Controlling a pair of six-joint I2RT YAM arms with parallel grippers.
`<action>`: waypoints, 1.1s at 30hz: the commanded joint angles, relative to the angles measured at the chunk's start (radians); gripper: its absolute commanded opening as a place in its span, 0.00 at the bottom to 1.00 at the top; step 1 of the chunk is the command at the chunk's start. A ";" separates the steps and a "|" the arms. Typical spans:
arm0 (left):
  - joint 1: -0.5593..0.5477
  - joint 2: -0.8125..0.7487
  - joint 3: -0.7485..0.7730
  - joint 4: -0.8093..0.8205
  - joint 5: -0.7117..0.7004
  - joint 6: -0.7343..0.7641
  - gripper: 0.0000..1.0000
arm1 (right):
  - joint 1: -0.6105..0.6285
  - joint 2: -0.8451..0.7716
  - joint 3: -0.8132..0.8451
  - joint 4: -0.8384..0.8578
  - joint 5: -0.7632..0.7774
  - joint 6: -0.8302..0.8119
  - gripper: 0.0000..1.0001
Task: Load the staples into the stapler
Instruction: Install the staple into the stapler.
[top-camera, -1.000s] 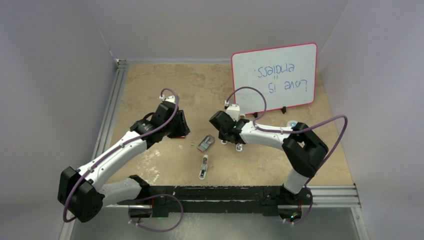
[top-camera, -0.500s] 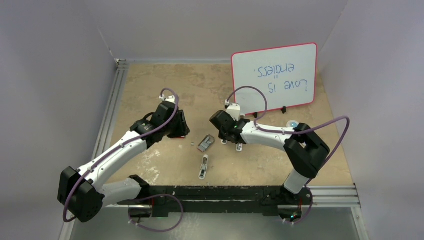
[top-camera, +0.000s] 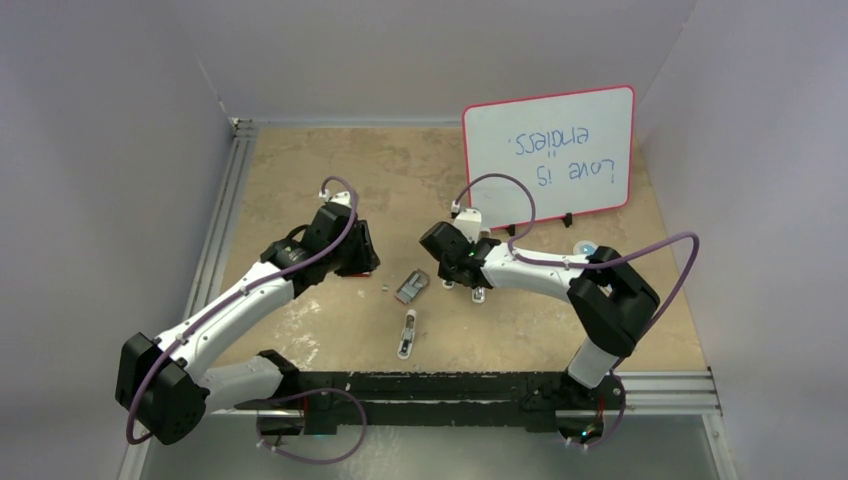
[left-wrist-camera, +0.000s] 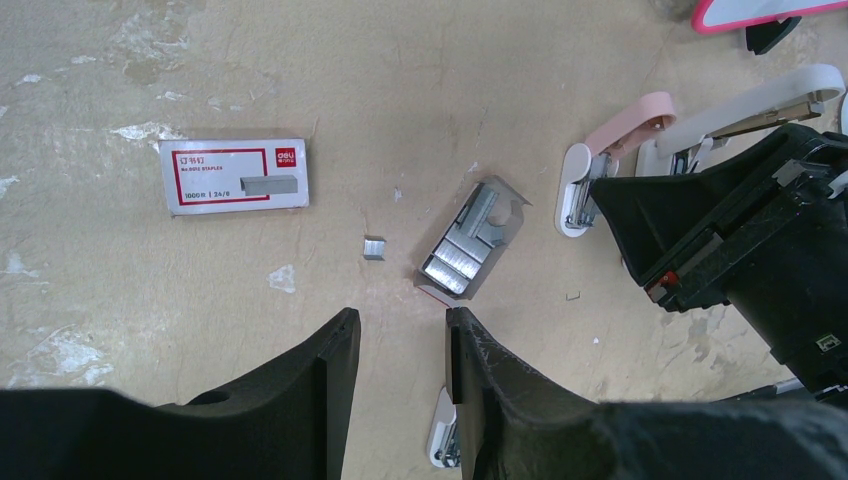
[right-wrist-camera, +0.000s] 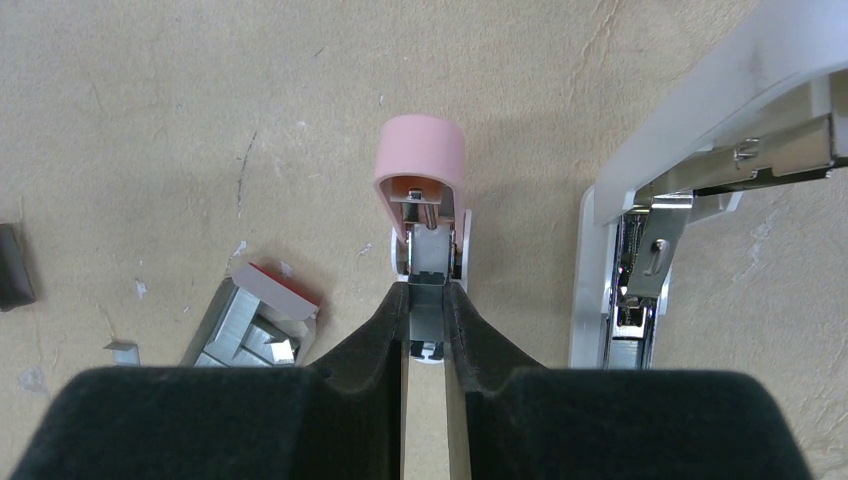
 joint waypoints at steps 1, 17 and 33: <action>0.009 -0.002 -0.003 0.034 0.000 0.014 0.36 | -0.001 -0.018 -0.005 -0.024 0.027 0.024 0.11; 0.010 -0.005 -0.002 0.034 -0.002 0.015 0.36 | -0.001 -0.036 0.000 0.005 0.025 0.013 0.11; 0.010 -0.005 -0.003 0.033 -0.003 0.015 0.36 | -0.001 -0.021 -0.002 0.015 0.025 0.008 0.11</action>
